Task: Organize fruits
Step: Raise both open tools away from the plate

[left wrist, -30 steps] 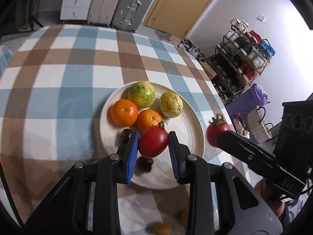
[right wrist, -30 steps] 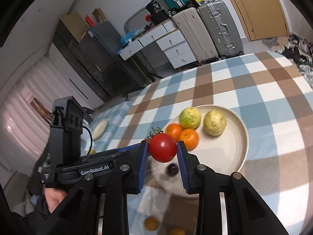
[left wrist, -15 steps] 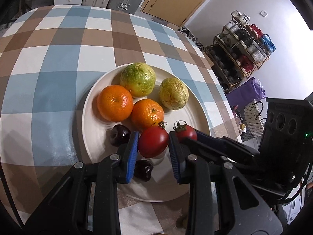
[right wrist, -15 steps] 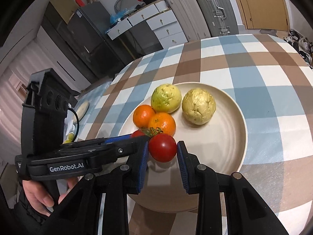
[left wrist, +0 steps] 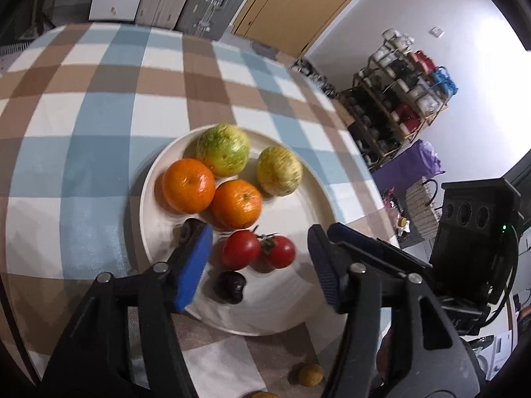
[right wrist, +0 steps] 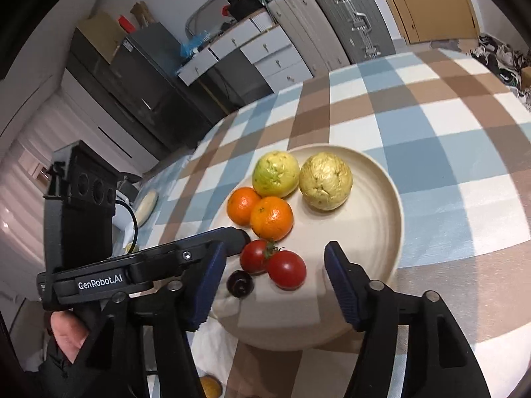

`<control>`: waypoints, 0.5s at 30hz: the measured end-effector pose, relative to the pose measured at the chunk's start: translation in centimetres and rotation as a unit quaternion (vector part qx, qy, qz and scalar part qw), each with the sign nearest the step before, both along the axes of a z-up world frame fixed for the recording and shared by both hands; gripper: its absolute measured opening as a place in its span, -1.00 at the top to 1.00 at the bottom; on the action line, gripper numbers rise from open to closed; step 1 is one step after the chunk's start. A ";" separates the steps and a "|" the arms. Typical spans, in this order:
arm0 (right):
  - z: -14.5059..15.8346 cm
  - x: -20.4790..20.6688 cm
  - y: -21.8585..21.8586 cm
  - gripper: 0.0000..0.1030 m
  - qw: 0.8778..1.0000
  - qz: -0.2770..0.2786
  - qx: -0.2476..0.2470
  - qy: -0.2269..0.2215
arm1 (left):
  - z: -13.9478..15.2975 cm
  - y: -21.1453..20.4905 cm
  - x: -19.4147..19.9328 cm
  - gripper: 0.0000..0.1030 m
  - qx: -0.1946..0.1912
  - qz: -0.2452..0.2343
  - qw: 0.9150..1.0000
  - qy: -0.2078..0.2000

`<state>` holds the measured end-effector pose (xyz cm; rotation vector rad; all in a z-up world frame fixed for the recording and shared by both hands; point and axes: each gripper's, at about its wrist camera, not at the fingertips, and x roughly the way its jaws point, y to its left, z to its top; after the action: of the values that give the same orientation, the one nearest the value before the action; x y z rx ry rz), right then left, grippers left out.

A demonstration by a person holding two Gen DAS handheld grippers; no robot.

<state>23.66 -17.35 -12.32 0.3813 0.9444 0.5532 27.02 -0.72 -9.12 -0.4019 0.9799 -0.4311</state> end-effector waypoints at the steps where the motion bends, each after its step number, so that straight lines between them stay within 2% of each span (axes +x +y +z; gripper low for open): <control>1: 0.4 -0.3 -0.3 -0.36 1.000 -0.001 0.003 -0.004 | 0.4 0.0 -0.3 -0.10 0.003 -0.001 1.000 -0.007; 4: 1.9 -1.6 -1.2 -0.42 1.000 -0.005 0.005 -0.027 | 1.9 0.0 -1.8 -0.18 0.018 0.004 0.999 -0.031; 7: 3.5 -3.1 -2.0 -0.70 0.998 -0.022 -0.017 -0.058 | 3.6 0.2 -3.4 -0.31 0.031 0.017 0.998 -0.053; 10: 4.7 -4.6 -2.1 -0.72 0.995 -0.026 -0.052 -0.087 | 5.1 0.7 -5.6 -0.46 0.041 0.034 0.996 -0.074; 15: 6.0 -7.5 -2.3 -0.76 0.991 -0.019 -0.073 -0.112 | 7.3 0.6 -10.3 -0.52 0.048 0.047 0.991 -0.116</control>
<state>16.19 -19.67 -6.32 0.2011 0.7543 0.4775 16.72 -0.14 -1.87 -0.3023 0.7502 -0.3363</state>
